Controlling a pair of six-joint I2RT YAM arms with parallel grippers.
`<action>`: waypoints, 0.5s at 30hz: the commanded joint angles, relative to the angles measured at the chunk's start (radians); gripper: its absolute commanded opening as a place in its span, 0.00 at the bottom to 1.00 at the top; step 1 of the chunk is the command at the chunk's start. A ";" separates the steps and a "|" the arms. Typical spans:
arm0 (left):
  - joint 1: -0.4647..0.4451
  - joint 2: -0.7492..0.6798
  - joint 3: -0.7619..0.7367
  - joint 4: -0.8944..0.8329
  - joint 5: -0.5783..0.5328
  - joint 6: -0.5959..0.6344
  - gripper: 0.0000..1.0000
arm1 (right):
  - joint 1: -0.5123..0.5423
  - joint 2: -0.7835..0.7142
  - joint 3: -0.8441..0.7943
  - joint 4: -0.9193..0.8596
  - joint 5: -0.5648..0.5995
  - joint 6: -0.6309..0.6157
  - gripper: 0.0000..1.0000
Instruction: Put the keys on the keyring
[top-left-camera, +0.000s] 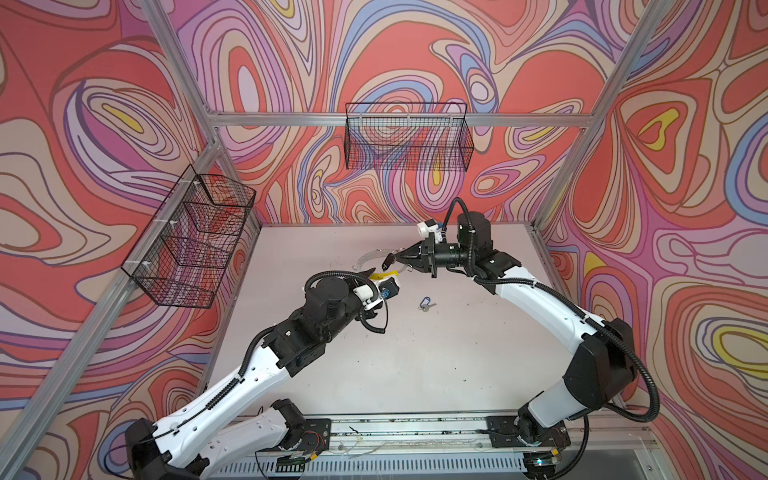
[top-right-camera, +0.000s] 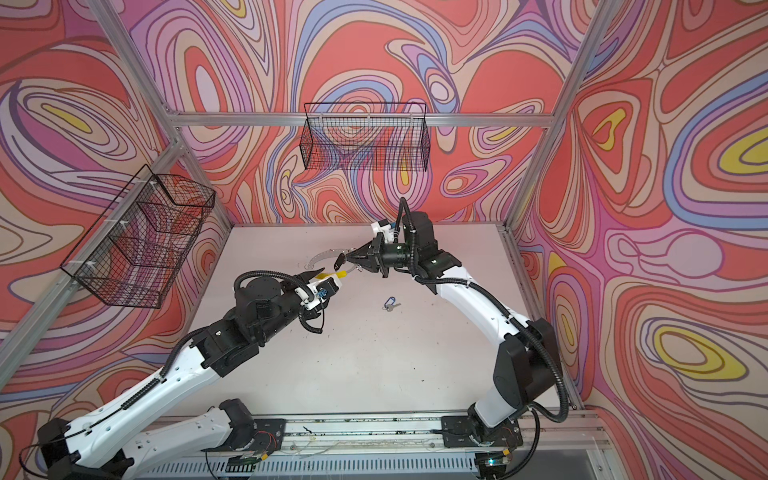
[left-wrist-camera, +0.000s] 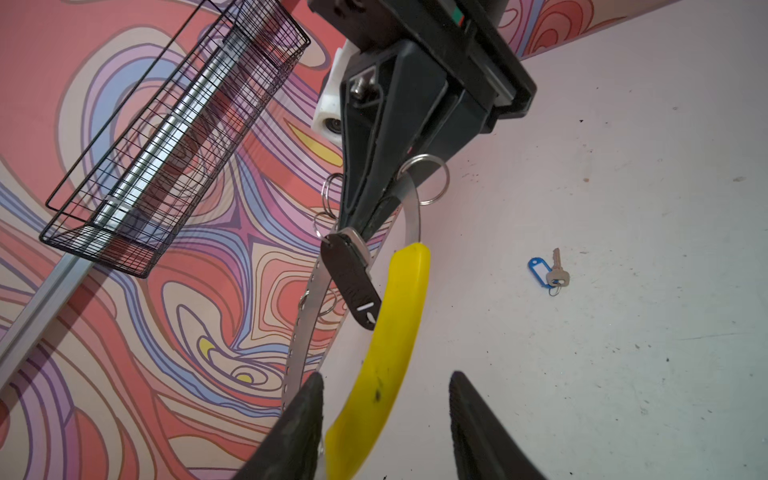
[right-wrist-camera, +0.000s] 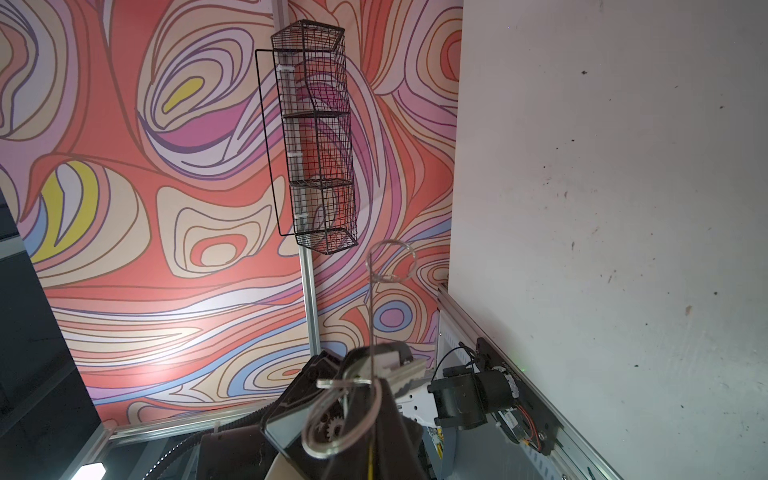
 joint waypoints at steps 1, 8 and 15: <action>-0.003 0.020 0.035 0.051 -0.032 0.072 0.48 | 0.002 -0.032 -0.012 0.061 -0.039 0.047 0.00; -0.003 0.029 0.035 0.087 -0.068 0.117 0.25 | 0.001 -0.034 -0.028 0.046 -0.071 0.026 0.00; -0.004 0.011 0.109 -0.131 0.001 0.022 0.00 | 0.000 -0.037 -0.106 0.202 -0.079 0.119 0.06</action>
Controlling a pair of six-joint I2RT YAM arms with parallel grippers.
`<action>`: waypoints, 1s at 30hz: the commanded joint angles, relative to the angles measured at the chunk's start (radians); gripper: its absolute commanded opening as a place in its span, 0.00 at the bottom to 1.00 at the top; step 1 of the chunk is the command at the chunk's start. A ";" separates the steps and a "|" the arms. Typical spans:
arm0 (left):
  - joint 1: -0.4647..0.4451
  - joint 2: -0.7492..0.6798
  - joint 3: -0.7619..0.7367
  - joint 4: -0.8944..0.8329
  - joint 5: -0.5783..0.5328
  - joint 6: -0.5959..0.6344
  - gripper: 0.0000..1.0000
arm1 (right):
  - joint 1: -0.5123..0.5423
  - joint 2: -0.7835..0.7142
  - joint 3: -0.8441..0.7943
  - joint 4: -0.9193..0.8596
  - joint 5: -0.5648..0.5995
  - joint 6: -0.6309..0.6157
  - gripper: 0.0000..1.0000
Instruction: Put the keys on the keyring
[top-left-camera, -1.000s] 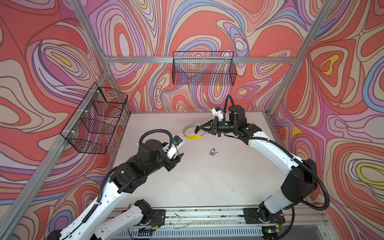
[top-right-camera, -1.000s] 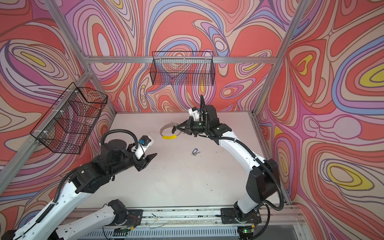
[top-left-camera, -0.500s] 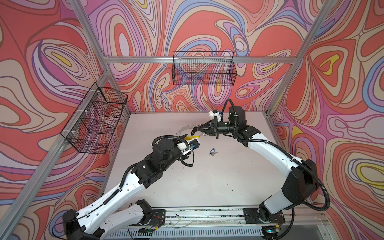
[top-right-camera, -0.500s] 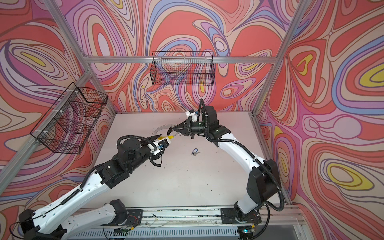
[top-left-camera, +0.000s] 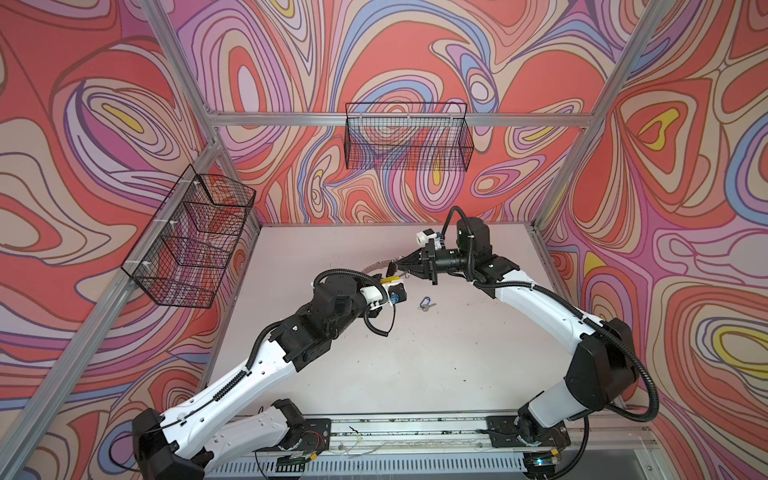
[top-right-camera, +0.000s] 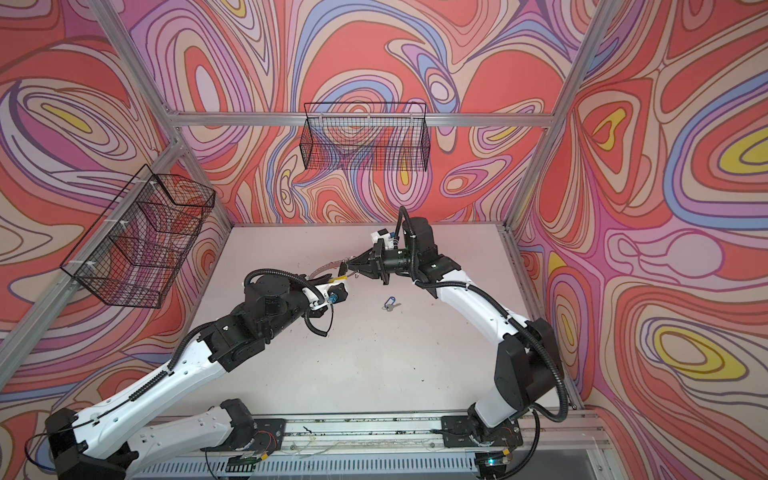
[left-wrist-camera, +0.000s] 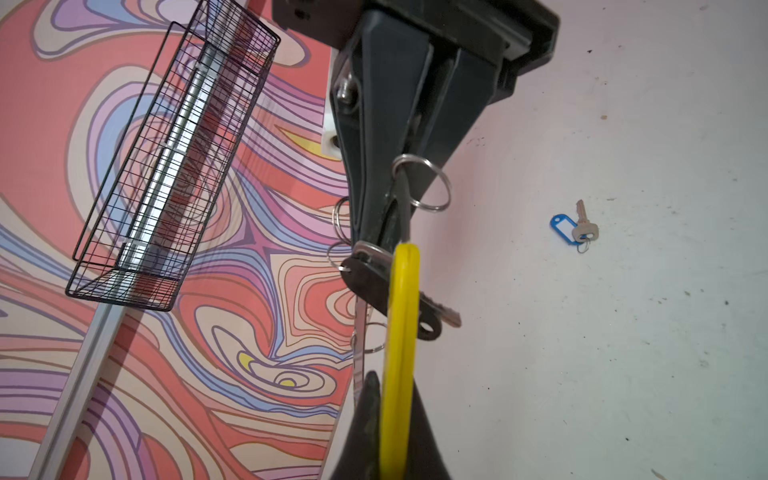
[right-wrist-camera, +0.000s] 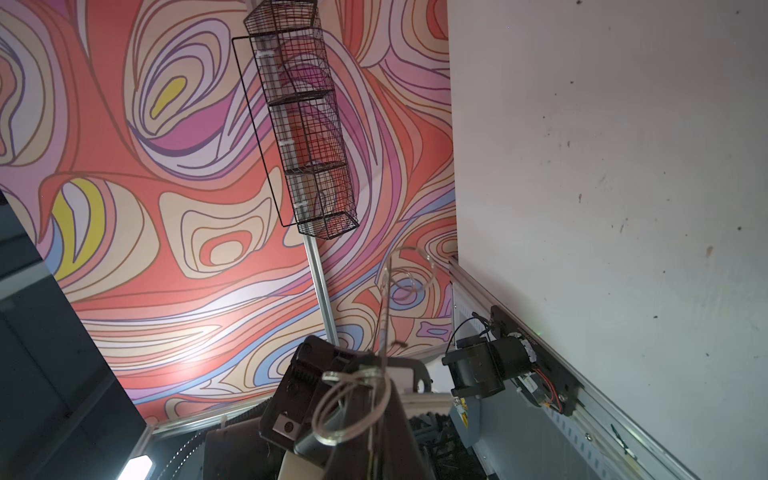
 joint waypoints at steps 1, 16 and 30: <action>0.008 -0.017 0.084 -0.104 0.047 -0.159 0.00 | -0.003 -0.029 -0.037 0.194 -0.024 0.022 0.18; 0.166 0.218 0.428 -0.684 0.516 -0.828 0.00 | -0.119 -0.190 -0.024 -0.178 0.105 -0.412 0.46; 0.217 0.407 0.879 -0.946 0.911 -1.023 0.00 | -0.118 -0.350 0.078 -0.431 0.292 -0.952 0.41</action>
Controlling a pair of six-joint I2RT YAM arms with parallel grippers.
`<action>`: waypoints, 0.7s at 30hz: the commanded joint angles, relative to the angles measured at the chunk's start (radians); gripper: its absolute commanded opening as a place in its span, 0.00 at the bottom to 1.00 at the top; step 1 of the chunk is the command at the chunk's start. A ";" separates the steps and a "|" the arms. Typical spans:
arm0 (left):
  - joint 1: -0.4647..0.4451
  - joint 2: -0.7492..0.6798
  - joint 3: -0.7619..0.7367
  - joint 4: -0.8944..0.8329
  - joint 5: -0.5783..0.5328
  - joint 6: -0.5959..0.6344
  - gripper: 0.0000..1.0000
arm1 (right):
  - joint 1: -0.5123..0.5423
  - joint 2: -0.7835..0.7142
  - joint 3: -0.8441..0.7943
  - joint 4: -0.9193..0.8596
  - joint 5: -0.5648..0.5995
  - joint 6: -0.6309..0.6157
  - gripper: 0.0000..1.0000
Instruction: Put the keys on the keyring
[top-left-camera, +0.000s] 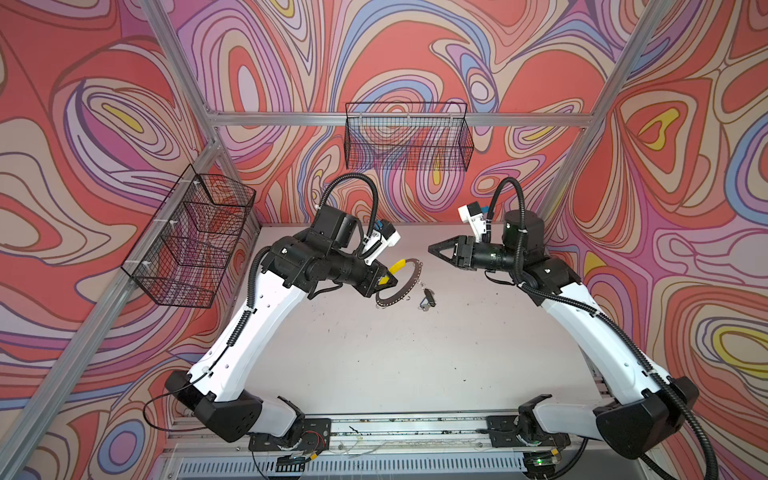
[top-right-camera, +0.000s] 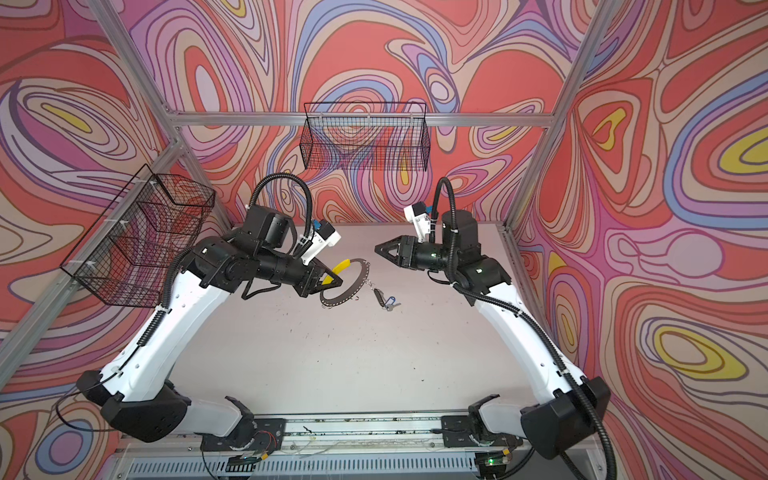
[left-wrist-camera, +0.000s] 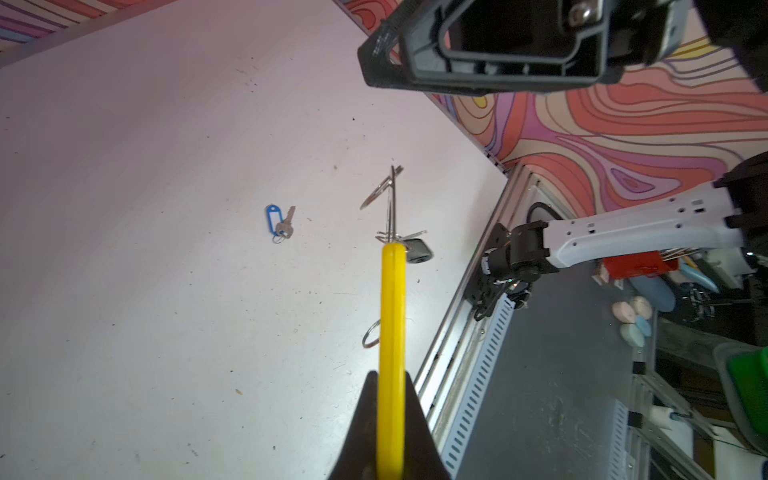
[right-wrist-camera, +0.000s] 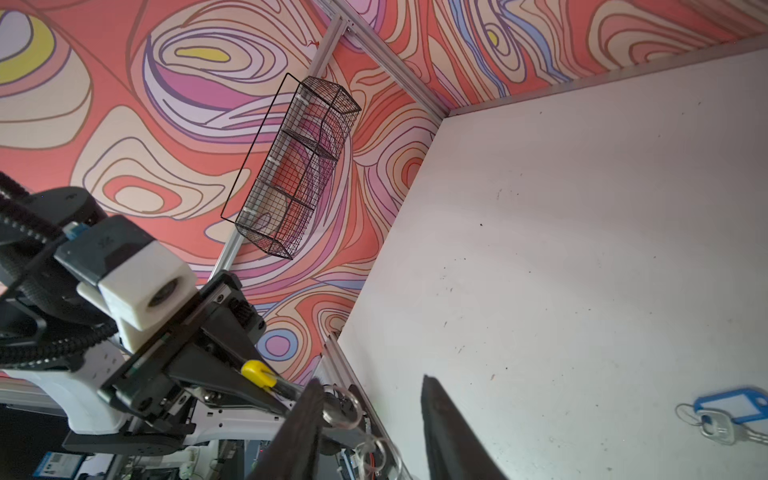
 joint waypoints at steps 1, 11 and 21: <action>0.004 -0.017 0.031 -0.009 0.111 -0.113 0.00 | -0.001 -0.066 -0.009 -0.048 0.068 -0.160 0.41; 0.004 -0.048 0.011 0.101 0.056 -0.219 0.00 | -0.001 -0.166 -0.073 -0.013 0.064 -0.221 0.35; 0.014 -0.069 -0.022 0.182 0.053 -0.232 0.00 | -0.001 -0.169 -0.138 -0.078 0.192 -0.256 0.34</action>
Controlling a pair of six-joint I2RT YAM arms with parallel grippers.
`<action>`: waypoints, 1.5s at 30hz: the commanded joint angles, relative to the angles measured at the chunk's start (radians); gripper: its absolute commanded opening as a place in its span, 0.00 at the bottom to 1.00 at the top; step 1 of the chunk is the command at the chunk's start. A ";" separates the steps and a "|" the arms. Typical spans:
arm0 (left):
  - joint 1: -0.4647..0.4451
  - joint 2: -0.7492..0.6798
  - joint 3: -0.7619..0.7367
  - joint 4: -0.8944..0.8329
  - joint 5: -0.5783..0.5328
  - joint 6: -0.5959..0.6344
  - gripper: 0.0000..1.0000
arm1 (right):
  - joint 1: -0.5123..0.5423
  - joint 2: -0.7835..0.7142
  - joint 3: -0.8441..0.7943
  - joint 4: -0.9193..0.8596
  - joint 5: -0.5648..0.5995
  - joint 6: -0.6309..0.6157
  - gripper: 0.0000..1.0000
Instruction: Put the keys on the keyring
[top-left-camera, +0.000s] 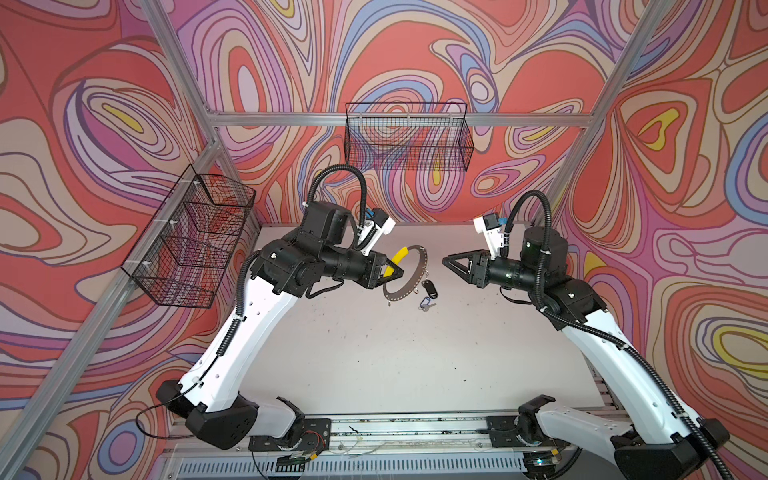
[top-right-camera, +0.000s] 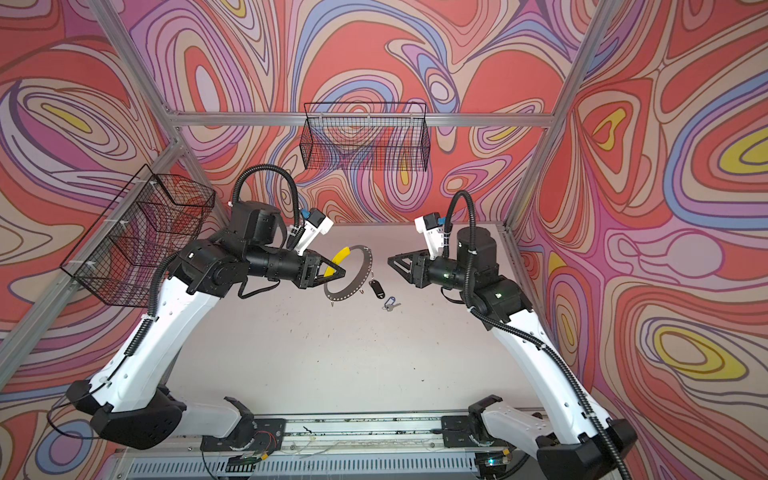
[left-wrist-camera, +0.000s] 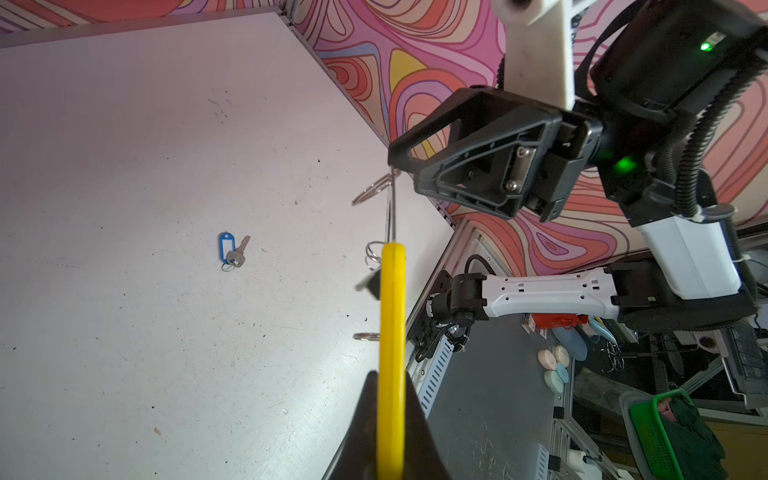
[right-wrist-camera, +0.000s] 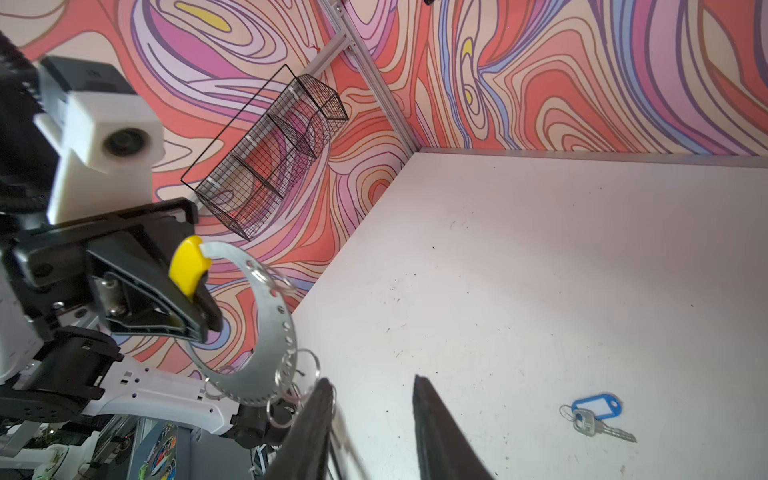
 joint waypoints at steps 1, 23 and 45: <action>0.014 -0.028 -0.018 0.052 0.000 -0.016 0.00 | -0.001 -0.002 -0.020 -0.046 0.095 -0.044 0.34; 0.072 -0.032 -0.050 -0.046 0.143 0.100 0.00 | -0.001 0.054 -0.108 0.010 0.098 -0.068 0.48; 0.072 -0.003 -0.050 -0.317 0.258 0.346 0.00 | 0.078 0.202 0.194 0.035 -0.390 -0.114 0.78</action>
